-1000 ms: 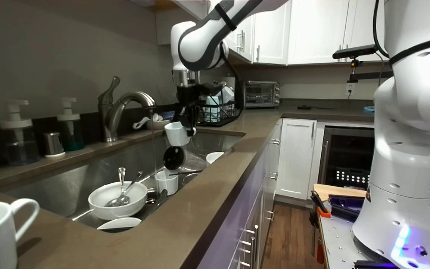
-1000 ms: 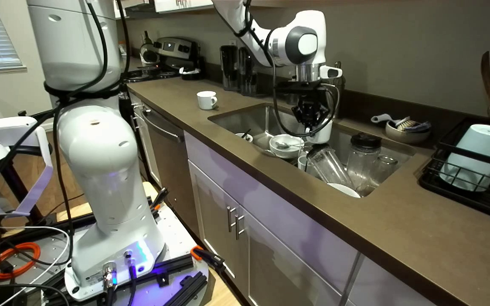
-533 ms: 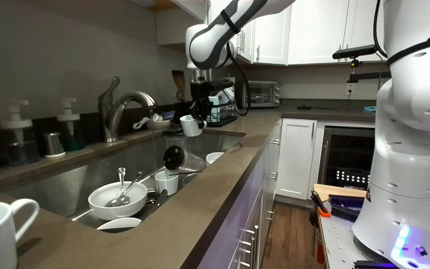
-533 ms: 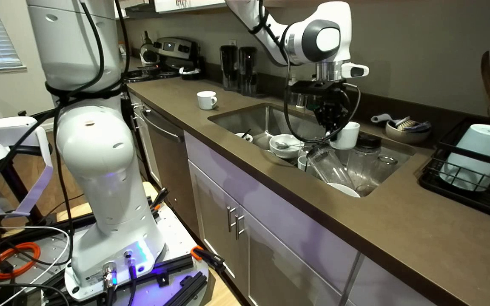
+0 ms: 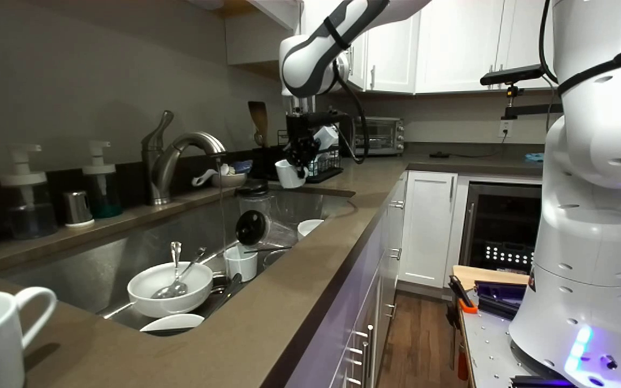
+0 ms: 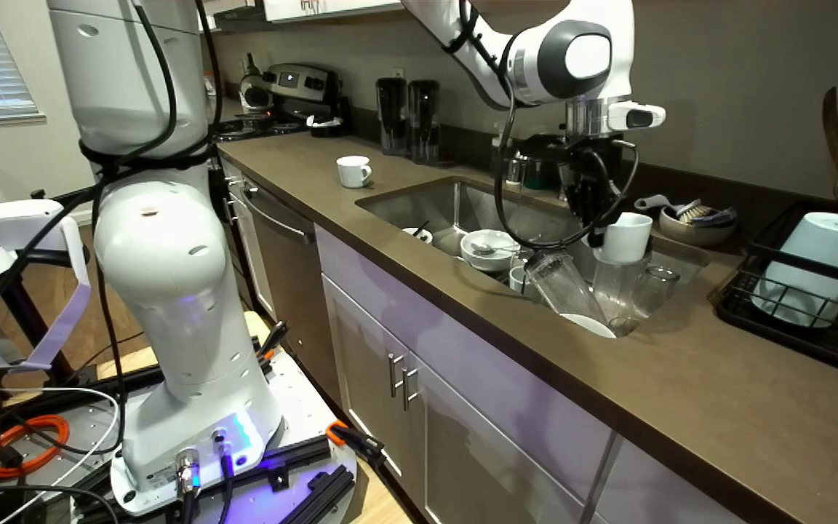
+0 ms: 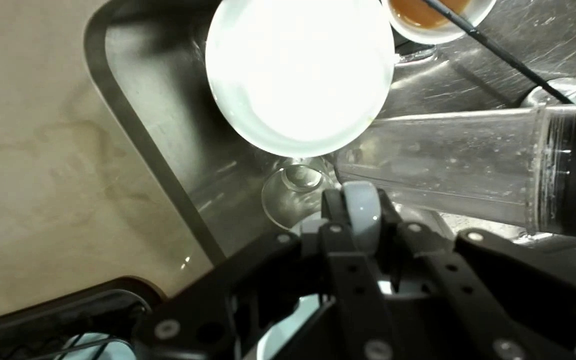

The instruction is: Take the cup on the left of the sink, draw some water from the faucet, then put the cup on the counter on the right

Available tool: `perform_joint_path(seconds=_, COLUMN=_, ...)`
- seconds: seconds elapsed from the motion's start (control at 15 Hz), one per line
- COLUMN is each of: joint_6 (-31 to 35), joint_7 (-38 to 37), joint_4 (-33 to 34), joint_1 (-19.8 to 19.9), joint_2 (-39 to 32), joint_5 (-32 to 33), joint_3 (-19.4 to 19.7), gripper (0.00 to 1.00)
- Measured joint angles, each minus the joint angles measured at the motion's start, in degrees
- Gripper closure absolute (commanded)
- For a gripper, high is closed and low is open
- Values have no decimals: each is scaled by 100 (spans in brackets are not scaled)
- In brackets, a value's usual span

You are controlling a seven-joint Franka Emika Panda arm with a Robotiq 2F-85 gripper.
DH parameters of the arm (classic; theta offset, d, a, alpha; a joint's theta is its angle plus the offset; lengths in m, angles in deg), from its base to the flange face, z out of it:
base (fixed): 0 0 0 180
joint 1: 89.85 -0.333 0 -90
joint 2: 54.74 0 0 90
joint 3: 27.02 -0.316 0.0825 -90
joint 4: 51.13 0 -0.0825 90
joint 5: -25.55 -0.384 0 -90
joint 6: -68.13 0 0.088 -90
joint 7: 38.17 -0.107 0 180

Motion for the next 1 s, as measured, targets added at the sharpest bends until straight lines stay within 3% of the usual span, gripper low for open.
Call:
perform_joint_path(seconds=0.4, joint_6=-281, joint_7=-813, joint_4=30, joint_1=4, joint_2=4, joint_5=407, joint_3=90, gripper=95)
perform_joint_path(seconds=1.0, joint_6=-412, joint_7=-1689, joint_4=-27, joint_1=213, joint_2=52, joint_5=419, joint_3=337, gripper=95)
